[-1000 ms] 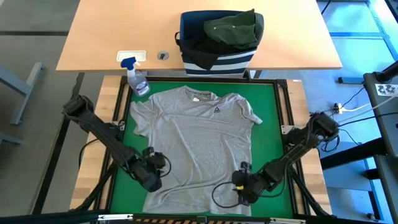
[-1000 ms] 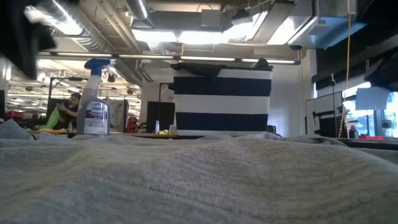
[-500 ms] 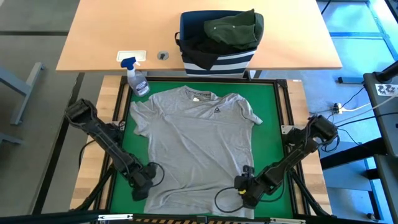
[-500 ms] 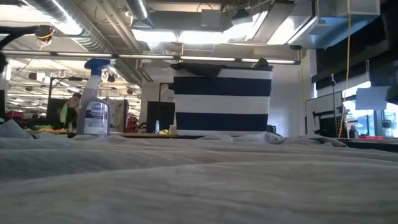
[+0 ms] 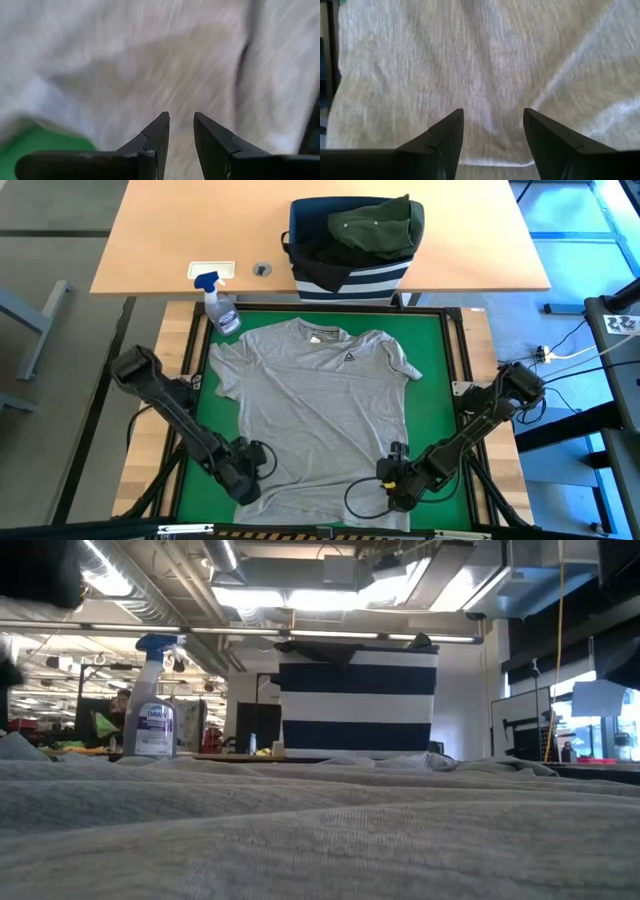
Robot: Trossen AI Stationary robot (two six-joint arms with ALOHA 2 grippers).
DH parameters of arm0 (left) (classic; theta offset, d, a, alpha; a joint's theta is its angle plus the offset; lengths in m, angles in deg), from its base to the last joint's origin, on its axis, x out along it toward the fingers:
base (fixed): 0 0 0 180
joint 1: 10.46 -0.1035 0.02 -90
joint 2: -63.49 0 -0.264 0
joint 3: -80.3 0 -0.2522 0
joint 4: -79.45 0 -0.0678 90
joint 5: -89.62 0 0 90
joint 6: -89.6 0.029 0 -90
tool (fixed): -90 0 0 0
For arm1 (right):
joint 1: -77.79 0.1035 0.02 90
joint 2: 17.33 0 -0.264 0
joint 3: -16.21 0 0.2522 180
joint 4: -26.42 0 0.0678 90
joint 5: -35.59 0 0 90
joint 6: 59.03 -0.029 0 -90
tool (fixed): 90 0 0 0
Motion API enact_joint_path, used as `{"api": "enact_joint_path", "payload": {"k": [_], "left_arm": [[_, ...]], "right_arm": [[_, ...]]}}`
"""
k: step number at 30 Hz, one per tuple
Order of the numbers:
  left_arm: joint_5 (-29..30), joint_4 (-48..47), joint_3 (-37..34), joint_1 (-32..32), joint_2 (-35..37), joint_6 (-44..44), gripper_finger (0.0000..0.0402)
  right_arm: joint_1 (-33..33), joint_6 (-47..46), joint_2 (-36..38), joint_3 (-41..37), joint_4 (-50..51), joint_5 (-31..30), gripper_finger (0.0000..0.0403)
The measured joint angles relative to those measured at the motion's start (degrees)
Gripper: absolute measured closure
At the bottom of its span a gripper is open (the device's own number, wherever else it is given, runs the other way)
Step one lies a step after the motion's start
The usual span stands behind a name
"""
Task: Fold Laundry from Bin
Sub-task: Fold the gray shirt
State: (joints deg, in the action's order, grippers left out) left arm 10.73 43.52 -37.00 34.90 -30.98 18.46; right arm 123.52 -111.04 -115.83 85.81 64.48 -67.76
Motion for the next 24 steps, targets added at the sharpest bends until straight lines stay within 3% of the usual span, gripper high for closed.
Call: {"api": "enact_joint_path", "payload": {"k": [13, 19, 24], "left_arm": [[-27.32, 0.47, 0.24, 4.24, -1.75, -3.82, 0.0317], [-23.51, -3.58, 3.66, 0.65, 6.16, -1.83, 0.0317], [-10.2, -15.24, 5.69, -4.08, 16.5, 3.26, 0.0317]], "right_arm": [[0.04, 0.05, 0.0, 0.04, 2.58, 4.33, 0.0196], [-1.04, 1.84, 4.57, 1.15, 7.55, 5.93, 0.0196], [-5.05, 5.63, 10.08, 1.62, 14.28, -0.24, 0.0196]]}}
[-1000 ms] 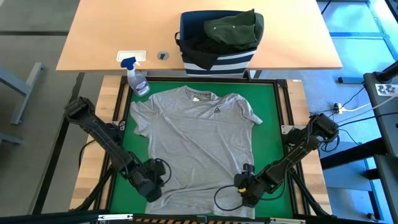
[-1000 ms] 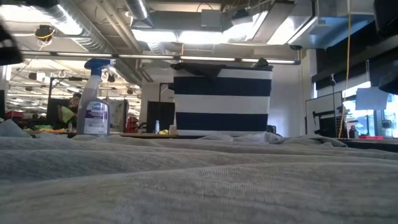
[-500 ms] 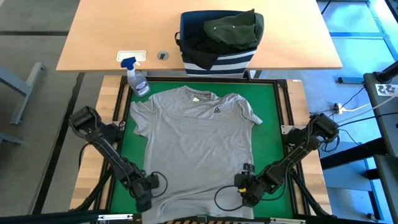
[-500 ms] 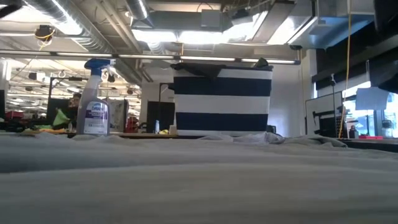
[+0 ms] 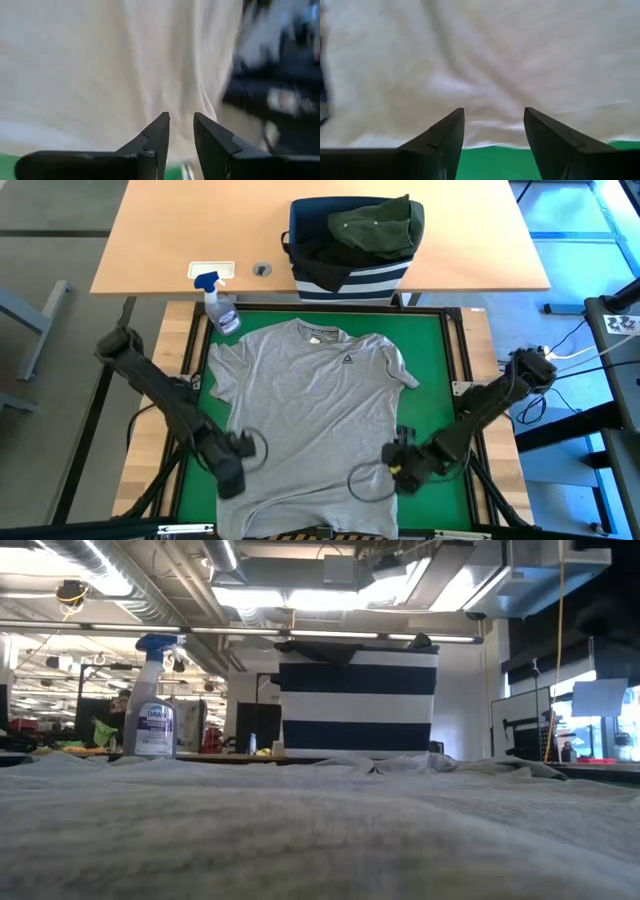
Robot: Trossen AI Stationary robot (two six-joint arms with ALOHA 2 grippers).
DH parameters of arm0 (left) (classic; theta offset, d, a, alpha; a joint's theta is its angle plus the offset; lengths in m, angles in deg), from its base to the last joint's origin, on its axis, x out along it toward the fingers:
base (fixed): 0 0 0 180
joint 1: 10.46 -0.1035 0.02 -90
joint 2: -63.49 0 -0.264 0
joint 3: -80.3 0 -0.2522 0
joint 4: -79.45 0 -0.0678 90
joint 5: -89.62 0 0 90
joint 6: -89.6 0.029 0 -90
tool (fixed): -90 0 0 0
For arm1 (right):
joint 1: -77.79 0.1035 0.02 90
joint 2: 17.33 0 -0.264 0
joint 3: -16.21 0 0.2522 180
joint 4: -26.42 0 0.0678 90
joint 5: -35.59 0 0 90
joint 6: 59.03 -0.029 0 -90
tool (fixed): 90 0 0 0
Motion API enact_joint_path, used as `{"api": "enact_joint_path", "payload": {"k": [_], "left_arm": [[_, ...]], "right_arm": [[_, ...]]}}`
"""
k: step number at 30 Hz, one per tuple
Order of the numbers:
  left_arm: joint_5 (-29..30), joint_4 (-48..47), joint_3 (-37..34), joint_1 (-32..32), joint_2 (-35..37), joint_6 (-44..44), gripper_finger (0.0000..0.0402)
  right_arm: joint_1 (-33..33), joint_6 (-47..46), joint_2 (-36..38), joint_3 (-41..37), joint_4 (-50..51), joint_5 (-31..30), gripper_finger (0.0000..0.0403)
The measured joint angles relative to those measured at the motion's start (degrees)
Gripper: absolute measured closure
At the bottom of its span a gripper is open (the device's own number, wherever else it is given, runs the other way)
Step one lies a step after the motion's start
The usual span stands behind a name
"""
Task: Fold Laundry from Bin
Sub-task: Fold the gray shirt
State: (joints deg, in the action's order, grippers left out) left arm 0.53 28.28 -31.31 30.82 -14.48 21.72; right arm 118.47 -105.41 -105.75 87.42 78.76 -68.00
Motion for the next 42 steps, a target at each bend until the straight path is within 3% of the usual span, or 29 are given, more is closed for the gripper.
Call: {"api": "enact_joint_path", "payload": {"k": [4, 8, 13, 21, 27, 37, 42], "left_arm": [[13.09, -10.61, -0.06, -5.75, 6.91, 5.8, 0.0317], [17.51, -17.99, -1.21, -15.46, 10.92, 15.02, 0.0317], [15.59, -13.56, -8.33, -31.47, 12.89, 29.2, 0.0317], [7.63, 9.5, -23.81, -51.46, 11.63, 44.25, 0.0317], [10.46, 16.13, -28.57, -58.85, 10.45, 47.8, 0.0317], [7.1, 23.5, -29.88, -65.32, 5.95, 50.41, 0.0317], [6.22, 25.93, -29.86, -66.71, 3.94, 47.01, 0.0317]], "right_arm": [[-8.72, 5.37, 1.46, 0.04, 3.1, -1.22, 0.0196], [-19.27, 13.05, 1.49, -0.61, 1.39, -0.79, 0.0196], [-34.2, 19.42, 1.48, -5.6, -6.1, 1.53, 0.0196], [-53.42, 19.71, 1.47, -13.68, -13.8, 8.19, 0.0196], [-60.01, 21.27, 1.2, -13.79, -10.82, 8.77, 0.0196], [-67.59, 37.16, -3.33, -13.49, -13.65, 8.66, 0.0196], [-72.47, 44.59, -2.96, -13.57, -13.12, 5.79, 0.0196]]}}
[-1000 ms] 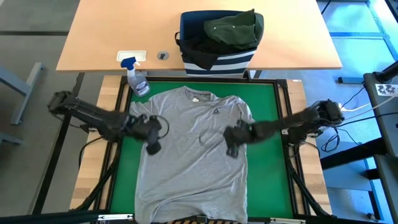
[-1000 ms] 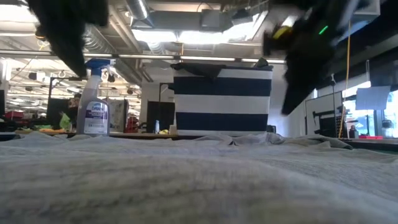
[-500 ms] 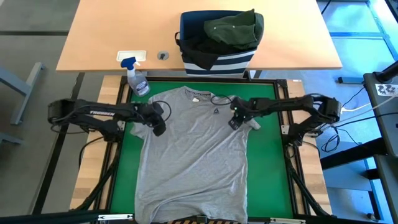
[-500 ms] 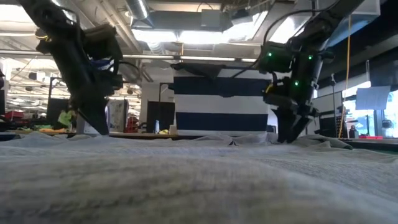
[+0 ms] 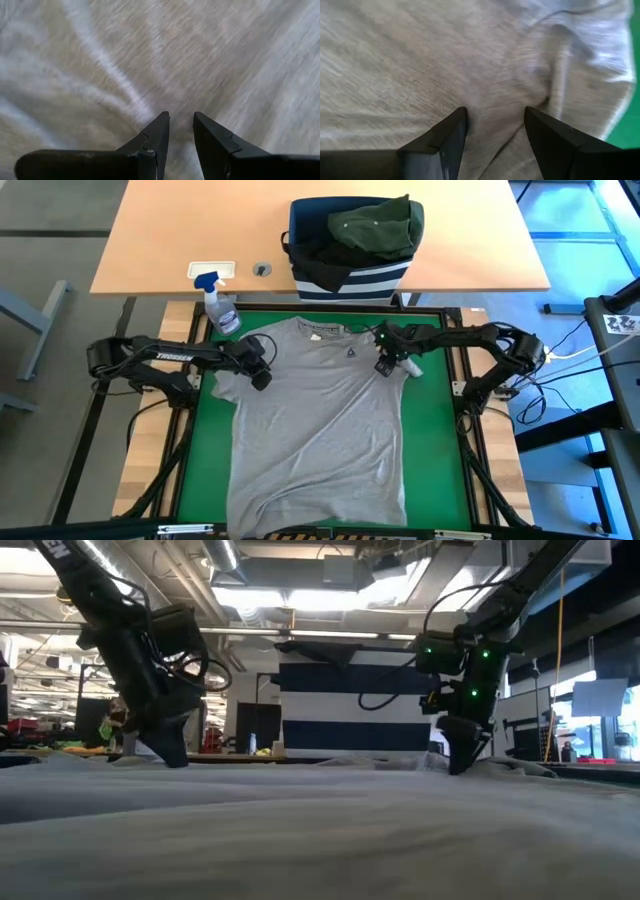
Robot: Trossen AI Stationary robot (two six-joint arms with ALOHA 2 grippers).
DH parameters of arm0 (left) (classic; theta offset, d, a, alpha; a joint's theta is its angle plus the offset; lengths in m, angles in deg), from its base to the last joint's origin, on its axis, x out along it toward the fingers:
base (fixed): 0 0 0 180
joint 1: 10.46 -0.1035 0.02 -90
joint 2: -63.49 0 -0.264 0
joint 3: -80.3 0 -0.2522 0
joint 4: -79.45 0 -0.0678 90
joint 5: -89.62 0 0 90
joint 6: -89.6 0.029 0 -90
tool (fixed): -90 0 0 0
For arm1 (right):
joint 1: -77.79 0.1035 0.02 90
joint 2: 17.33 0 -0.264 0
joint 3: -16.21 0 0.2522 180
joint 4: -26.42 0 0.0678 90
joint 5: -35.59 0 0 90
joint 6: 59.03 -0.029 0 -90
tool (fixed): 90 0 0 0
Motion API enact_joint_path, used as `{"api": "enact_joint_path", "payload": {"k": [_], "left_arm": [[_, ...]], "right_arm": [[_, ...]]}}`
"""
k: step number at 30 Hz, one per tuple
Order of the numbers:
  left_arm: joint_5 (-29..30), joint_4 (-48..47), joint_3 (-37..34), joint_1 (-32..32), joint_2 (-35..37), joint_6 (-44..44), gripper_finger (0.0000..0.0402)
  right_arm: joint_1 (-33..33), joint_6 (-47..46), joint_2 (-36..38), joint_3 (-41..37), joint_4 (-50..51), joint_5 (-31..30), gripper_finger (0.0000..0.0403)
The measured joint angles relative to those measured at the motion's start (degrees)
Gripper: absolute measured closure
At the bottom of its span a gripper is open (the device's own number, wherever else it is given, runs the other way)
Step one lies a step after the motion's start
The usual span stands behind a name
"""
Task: Fold Laundry from Bin
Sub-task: Fold the gray shirt
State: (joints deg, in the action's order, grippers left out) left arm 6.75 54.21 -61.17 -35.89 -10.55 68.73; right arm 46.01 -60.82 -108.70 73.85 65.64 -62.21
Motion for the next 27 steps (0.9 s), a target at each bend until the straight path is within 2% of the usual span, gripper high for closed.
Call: {"api": "enact_joint_path", "payload": {"k": [6, 13, 17, 22, 27], "left_arm": [[-1.18, 0.25, 1.24, -0.24, -0.23, -3.12, 0.0317], [-7.31, -0.81, 8.06, -0.07, 2.36, -3.56, 0.0317], [-7.49, -4.56, 12.23, -0.07, 5.58, -1.37, 0.0316], [-6.08, -9.5, 14.92, -0.18, 9.91, 2.58, 0.0288], [-4.91, -10.58, 14.91, -0.18, 12.47, 3.51, 0.0255]], "right_arm": [[-5.84, 5.78, -0.12, 1.1, 1.89, 0.6, 0.0196], [-7.67, 6.76, -0.34, 11.38, 13.16, 7.29, 0.0196], [-7.55, 2.84, -0.34, 16.03, 16.49, 11.98, 0.0196], [-7.14, -3.51, 1.58, 17.54, 17.18, 12.0, 0.0196], [-5.1, -3.82, 2.88, 17.64, 17.0, 9.84, 0.0196]]}}
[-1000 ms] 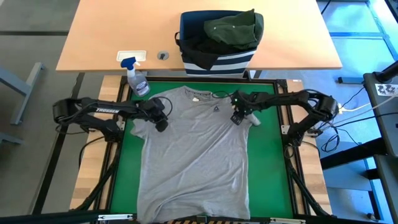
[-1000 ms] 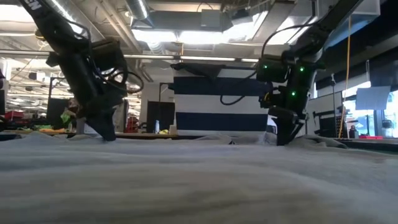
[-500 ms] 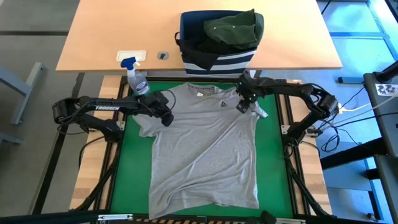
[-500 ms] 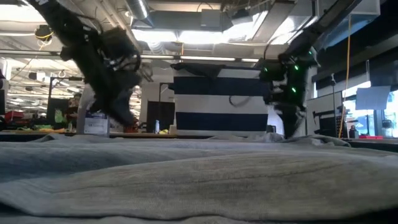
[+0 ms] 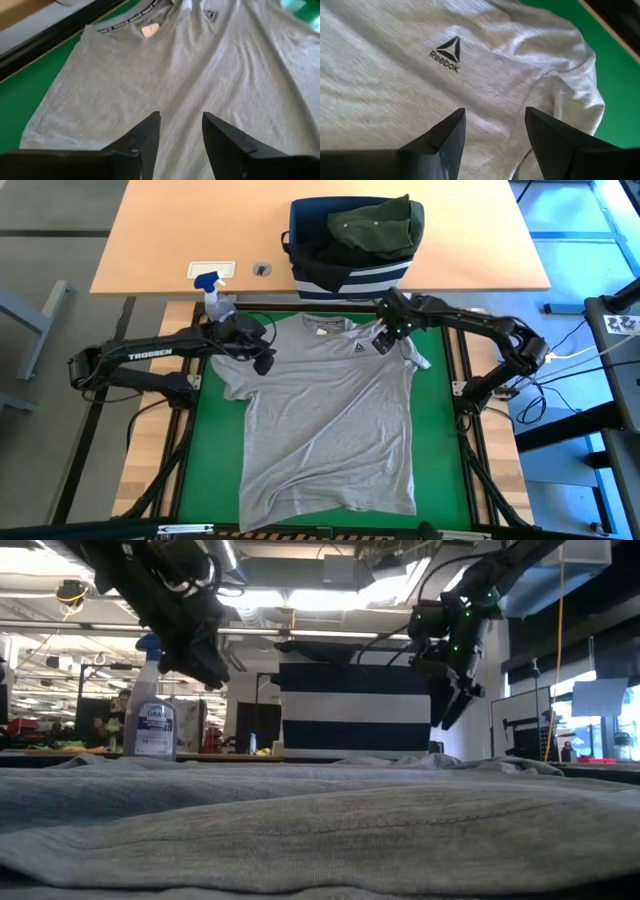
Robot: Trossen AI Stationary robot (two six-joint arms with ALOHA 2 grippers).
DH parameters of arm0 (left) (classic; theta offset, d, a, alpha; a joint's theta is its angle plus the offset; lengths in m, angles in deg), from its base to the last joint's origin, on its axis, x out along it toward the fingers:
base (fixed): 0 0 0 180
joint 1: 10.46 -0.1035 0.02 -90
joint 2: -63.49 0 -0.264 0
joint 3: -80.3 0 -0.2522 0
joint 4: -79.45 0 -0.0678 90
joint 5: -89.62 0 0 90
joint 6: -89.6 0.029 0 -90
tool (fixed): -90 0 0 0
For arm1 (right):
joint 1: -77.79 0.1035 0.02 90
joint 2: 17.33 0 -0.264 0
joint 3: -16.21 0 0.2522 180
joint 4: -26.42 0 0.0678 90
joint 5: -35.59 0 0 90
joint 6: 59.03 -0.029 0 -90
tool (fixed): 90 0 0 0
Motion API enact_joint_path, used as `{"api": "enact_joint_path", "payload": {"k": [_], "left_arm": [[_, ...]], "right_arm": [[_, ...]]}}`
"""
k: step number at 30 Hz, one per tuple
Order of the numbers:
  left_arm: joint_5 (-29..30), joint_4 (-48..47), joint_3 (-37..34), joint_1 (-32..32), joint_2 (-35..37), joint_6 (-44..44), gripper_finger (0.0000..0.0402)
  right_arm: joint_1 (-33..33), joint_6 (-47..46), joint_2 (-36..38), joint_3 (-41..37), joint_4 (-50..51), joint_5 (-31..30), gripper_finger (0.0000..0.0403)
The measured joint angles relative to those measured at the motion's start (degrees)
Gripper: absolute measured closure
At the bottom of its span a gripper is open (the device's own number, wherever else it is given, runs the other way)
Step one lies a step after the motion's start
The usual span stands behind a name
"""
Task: Fold Laundry from Bin
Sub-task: Fold the gray shirt
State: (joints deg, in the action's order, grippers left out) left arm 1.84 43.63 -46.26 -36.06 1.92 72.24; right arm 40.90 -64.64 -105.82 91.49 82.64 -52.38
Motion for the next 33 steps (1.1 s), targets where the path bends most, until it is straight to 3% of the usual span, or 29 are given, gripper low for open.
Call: {"api": "enact_joint_path", "payload": {"k": [18, 27, 33], "left_arm": [[1.63, 0.34, 0.0, 0.0, 0.49, 1.08, 0.0237], [1.57, 0.28, 0.0, 0.0, 0.49, 2.96, 0.0237], [2.65, 0.37, -0.05, 0.02, 0.49, 4.09, 0.0236]], "right_arm": [[1.24, -0.4, 0.01, 0.0, -1.61, -0.37, 0.0193], [0.47, -1.86, 0.03, -1.88, 0.32, 0.27, 0.0115], [-3.07, -1.31, 0.03, -5.25, 0.21, -0.48, 0.0099]]}}
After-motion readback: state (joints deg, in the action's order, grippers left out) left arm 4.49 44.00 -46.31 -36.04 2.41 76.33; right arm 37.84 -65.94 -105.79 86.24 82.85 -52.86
